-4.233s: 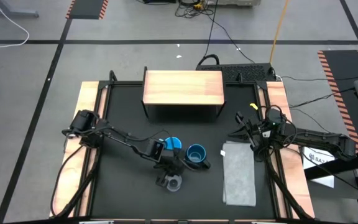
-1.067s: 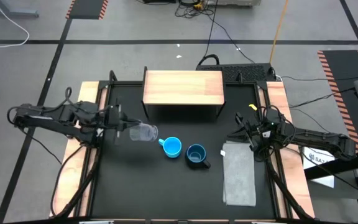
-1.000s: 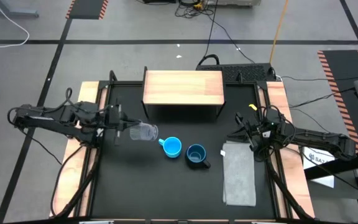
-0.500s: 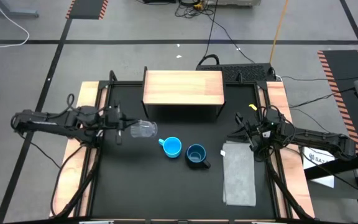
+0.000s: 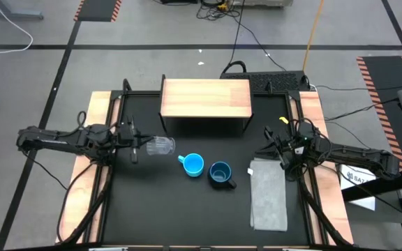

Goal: Stack small to large cups/mugs on shelf
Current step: Put the transparent mug on the shelf

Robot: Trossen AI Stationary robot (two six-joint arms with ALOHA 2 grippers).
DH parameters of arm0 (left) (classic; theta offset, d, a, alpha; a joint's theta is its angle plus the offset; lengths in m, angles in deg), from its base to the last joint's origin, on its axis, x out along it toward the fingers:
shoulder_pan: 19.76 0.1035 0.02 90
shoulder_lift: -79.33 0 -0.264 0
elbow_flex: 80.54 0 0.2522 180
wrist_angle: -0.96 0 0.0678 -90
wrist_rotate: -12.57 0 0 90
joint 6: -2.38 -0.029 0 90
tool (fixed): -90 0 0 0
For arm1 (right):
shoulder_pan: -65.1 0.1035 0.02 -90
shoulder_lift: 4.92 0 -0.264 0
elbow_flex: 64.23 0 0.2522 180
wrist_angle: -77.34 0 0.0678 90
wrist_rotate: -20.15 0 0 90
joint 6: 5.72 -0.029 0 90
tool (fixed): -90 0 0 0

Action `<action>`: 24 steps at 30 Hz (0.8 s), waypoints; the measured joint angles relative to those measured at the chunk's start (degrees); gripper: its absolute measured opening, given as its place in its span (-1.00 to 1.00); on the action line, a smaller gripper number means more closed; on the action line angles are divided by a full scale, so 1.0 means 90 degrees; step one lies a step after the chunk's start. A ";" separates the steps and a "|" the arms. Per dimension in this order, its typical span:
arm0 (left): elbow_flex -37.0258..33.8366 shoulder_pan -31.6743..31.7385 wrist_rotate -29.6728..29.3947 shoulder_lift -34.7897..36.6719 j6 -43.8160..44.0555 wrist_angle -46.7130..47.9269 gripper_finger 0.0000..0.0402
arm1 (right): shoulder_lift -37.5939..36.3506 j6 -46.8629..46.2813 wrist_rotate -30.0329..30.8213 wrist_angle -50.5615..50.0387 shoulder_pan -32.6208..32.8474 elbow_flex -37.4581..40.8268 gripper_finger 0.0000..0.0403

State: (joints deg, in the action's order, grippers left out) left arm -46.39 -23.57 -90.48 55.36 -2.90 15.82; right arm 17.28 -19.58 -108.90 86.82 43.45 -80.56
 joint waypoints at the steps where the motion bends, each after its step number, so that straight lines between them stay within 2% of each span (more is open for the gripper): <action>1: -0.0053 -0.0005 0.0002 0.0028 -0.0005 -0.0064 -1.00 | 0.0000 0.0000 0.0000 0.0000 0.0000 -0.0002 -1.00; 10: -0.0075 -0.0008 -0.0003 0.0272 -0.0129 -0.0117 -1.00 | 0.0000 0.0000 0.0002 0.0000 0.0000 -0.0002 -1.00; 14: -0.0075 -0.0004 -0.0298 0.0297 -0.0247 -0.0221 -1.00 | 0.0000 0.0000 0.0001 0.0000 -0.0001 0.0000 -1.00; 24: -0.0073 0.0412 -0.0448 0.0276 -0.0804 -0.1178 -1.00 | 0.0000 0.0167 0.0002 0.0003 -0.0002 0.0000 -1.00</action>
State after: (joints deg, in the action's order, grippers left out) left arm -47.05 -19.86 -94.51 57.85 -10.14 5.22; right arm 17.28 -18.08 -108.88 86.85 43.43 -80.56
